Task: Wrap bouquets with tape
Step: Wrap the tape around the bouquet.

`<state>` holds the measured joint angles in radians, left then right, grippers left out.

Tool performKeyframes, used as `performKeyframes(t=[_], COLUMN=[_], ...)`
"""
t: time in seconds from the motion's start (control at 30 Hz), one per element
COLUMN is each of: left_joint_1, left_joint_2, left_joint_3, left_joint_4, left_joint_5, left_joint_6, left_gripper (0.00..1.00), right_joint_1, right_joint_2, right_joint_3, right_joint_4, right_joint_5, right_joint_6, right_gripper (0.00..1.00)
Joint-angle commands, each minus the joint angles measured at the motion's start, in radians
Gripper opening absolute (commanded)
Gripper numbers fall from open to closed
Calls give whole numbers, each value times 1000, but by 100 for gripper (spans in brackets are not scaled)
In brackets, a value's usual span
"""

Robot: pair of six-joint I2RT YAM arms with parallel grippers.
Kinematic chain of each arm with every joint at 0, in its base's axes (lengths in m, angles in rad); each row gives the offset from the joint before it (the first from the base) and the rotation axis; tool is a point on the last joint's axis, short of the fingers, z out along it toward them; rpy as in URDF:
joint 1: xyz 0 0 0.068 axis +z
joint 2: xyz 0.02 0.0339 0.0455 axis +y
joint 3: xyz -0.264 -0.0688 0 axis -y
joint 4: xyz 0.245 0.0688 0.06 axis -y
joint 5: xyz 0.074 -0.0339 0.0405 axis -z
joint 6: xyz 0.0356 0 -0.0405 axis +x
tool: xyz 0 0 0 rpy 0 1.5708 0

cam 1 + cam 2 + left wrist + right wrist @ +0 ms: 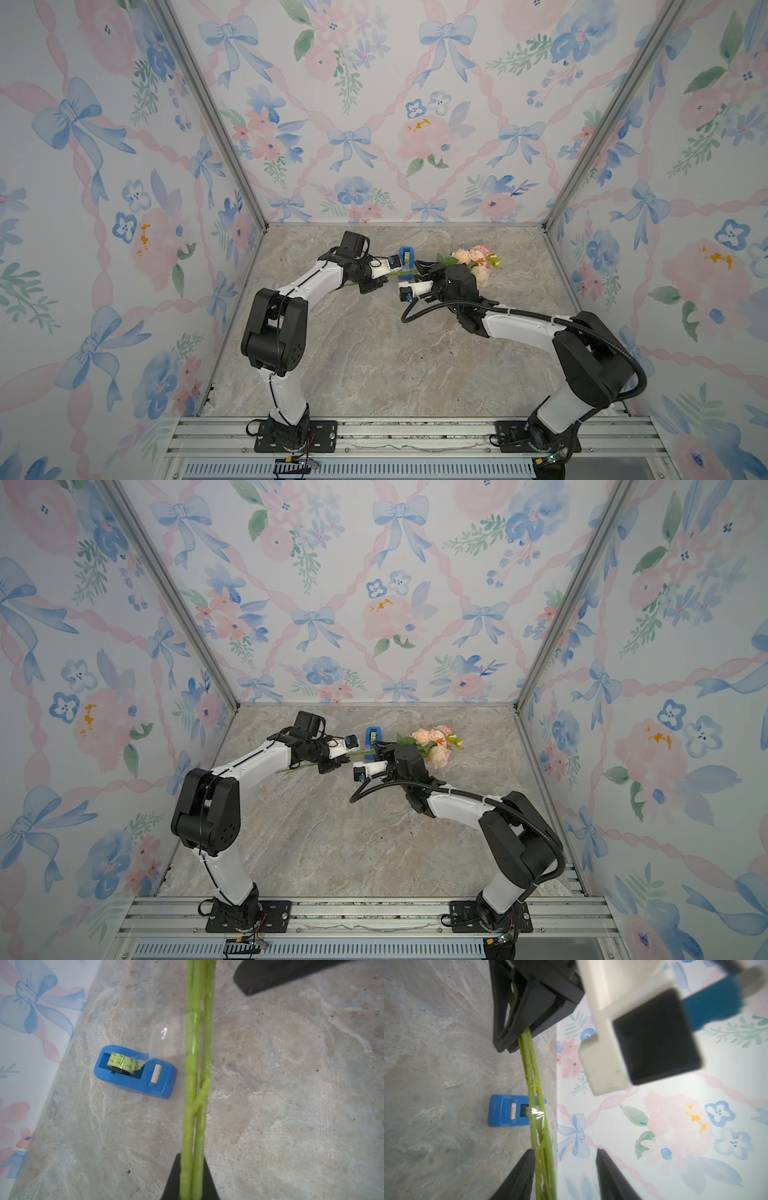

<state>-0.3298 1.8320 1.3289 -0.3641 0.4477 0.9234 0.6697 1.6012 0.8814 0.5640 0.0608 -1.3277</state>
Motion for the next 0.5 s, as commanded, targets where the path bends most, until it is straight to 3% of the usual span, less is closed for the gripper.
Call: performKeyframes(t=[0.0,0.13,0.27,0.33,0.47], left_joint_1=[-12,-31,-50,-61,-101], left_joint_2=[-23,-38,-56,-90,-170], left_joint_3=[-4,-26,-31,-74,-221], left_joint_4=[-5,-4,14,103,357], left_joint_5=[4,-53,-80,-86,-190], left_joint_6=[94,159,180,159,157], left_gripper=[0,0,0,0,0], right_joint_1=[-1,-27,-111,-164,-220], right_joint_2=[-90,-215,-285,-265,-178], right_joint_3=[-49,-33,127,231,396], right_joint_4=[-30,-196,-551,-702,-960], right_joint_5=[24,-11,-181,-236,-302], right_joint_6=[89,214,419,513,561], right_gripper=[55,55,55,56,56])
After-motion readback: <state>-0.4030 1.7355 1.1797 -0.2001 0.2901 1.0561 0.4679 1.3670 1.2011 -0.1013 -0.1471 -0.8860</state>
